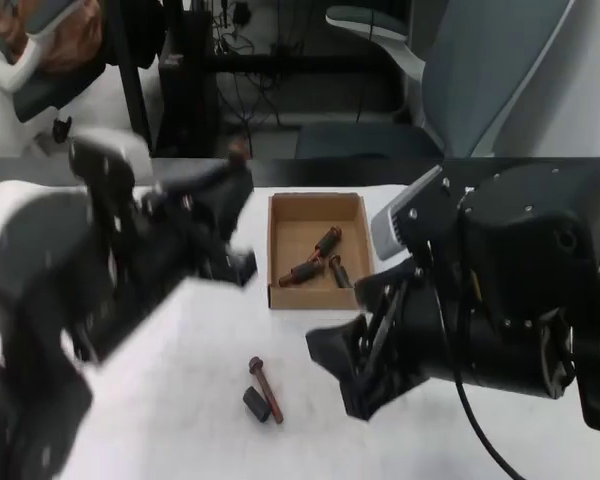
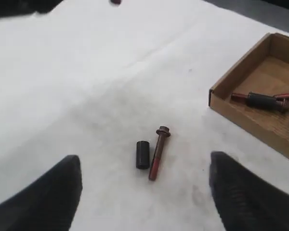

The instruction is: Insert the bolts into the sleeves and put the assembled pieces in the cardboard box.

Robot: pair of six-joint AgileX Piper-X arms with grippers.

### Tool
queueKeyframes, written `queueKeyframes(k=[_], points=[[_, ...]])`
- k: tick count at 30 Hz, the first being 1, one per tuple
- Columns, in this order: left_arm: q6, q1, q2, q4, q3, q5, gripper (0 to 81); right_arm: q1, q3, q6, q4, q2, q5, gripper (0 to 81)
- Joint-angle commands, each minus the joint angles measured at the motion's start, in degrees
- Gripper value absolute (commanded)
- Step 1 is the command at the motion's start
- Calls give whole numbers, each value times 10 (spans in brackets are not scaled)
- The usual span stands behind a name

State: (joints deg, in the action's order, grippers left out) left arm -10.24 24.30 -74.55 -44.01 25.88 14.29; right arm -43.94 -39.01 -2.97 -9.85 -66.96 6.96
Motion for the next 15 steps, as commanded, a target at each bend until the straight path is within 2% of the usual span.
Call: queueKeyframes(k=[1, 3, 4, 15], points=[[2, -24, -38, 52, 63, 63, 18, -1, -7, 25, -3, -8, 40, 636], [-4, -26, -77, 69, 106, 95, 18, -1, -14, 38, -4, -24, 74, 556], [-12, -26, -100, 78, 128, 107, 18, -1, -18, 42, -7, -35, 88, 549], [-52, -24, -318, 261, 362, 203, 18, 2, -168, 189, -162, -190, 110, 549]])
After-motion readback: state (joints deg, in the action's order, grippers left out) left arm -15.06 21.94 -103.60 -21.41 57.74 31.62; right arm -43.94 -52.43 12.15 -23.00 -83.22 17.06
